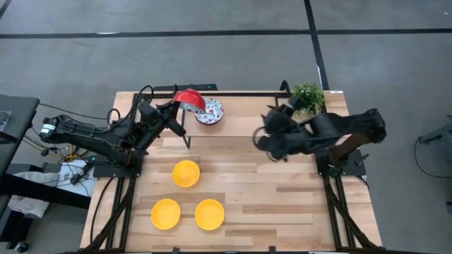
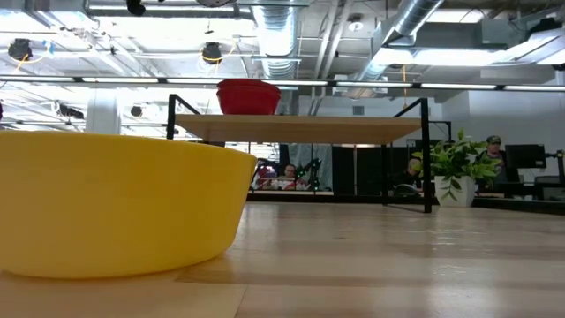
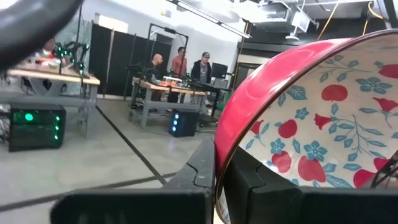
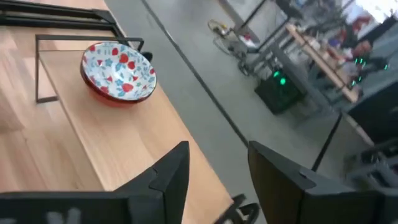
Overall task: Pick & Place Mini bowls
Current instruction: Stack the white patterned bowl on the white patterned bowl on the shelf
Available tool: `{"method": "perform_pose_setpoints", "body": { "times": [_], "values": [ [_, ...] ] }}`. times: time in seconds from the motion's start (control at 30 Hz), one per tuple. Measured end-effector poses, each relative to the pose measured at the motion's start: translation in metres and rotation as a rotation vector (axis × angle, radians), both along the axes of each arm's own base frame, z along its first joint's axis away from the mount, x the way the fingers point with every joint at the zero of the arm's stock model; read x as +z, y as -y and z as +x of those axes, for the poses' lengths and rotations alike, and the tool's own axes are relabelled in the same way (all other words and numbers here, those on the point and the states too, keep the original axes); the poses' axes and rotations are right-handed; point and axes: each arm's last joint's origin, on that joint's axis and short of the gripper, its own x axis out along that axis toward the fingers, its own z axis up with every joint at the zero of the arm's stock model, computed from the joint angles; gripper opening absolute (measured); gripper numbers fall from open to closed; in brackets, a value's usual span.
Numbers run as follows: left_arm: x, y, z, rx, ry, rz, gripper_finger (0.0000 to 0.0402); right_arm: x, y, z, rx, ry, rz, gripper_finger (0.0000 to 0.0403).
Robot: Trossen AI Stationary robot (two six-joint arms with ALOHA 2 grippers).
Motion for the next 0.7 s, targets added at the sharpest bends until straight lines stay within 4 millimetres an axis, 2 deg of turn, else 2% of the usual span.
{"method": "perform_pose_setpoints", "body": {
  "times": [0.1, 0.23, 0.43, 0.7],
  "values": [
    [0.008, 0.0, 0.003, -0.006, 0.021, -0.023, 0.0009, 0.008, -0.001, -0.019, 0.019, 0.016, -0.012, 0.0137],
    [0.017, 0.002, 0.013, -0.004, -0.005, -0.036, 0.0009, 0.003, 0.002, -0.047, 0.037, 0.032, -0.011, 0.0121],
    [0.026, 0.001, 0.036, -0.004, -0.043, -0.072, 0.0009, -0.03, 0.002, -0.068, 0.083, 0.109, 0.058, 0.0108],
    [0.032, -0.01, 0.06, -0.05, -0.068, -0.177, 0.0009, -0.082, 0.002, -0.085, 0.223, 0.194, 0.281, 0.0098]
  ]
}}
